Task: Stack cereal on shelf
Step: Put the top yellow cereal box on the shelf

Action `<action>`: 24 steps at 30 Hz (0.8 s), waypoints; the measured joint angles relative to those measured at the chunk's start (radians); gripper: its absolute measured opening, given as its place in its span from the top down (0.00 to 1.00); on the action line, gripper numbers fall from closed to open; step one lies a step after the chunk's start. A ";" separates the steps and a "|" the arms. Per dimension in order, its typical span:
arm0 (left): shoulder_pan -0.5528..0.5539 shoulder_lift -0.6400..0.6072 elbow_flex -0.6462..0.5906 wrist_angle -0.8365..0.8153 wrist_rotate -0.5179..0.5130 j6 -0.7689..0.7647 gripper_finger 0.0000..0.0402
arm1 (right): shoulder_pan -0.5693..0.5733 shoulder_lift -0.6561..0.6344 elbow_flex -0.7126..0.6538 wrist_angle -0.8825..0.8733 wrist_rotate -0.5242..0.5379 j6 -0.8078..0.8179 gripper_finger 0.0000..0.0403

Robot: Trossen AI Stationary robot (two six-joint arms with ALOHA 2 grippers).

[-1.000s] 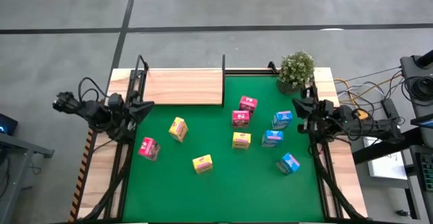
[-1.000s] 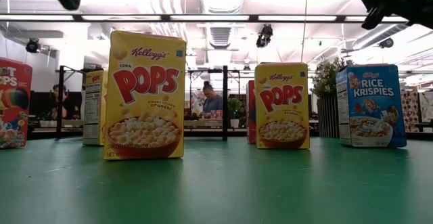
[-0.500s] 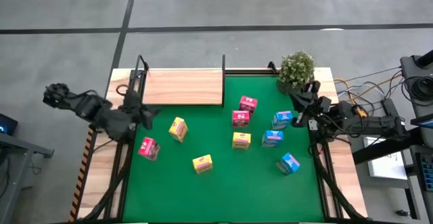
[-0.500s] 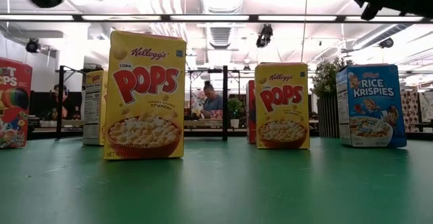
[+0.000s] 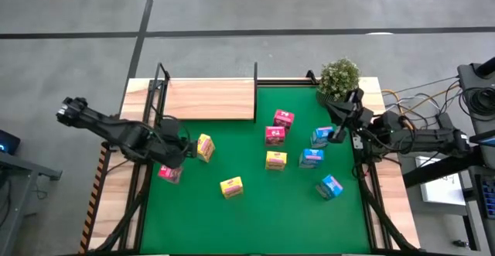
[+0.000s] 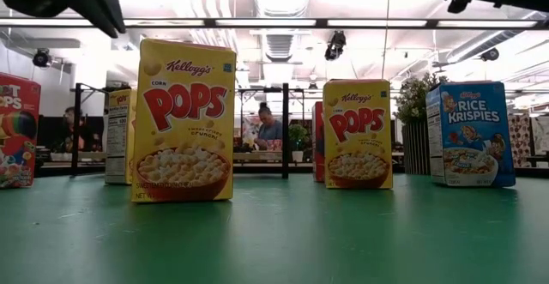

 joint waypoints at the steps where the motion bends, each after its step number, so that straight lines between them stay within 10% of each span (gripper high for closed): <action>1: 0.001 0.013 0.004 0.003 -0.001 0.000 0.86 | 0.000 0.007 0.005 0.000 0.000 -0.007 0.98; 14: 0.109 0.168 0.022 0.009 0.016 0.114 0.45 | 0.000 0.062 0.029 -0.001 0.000 -0.009 0.98; 24: 0.151 0.241 0.029 0.047 0.028 0.238 0.41 | 0.000 0.062 0.028 -0.023 0.000 0.000 0.98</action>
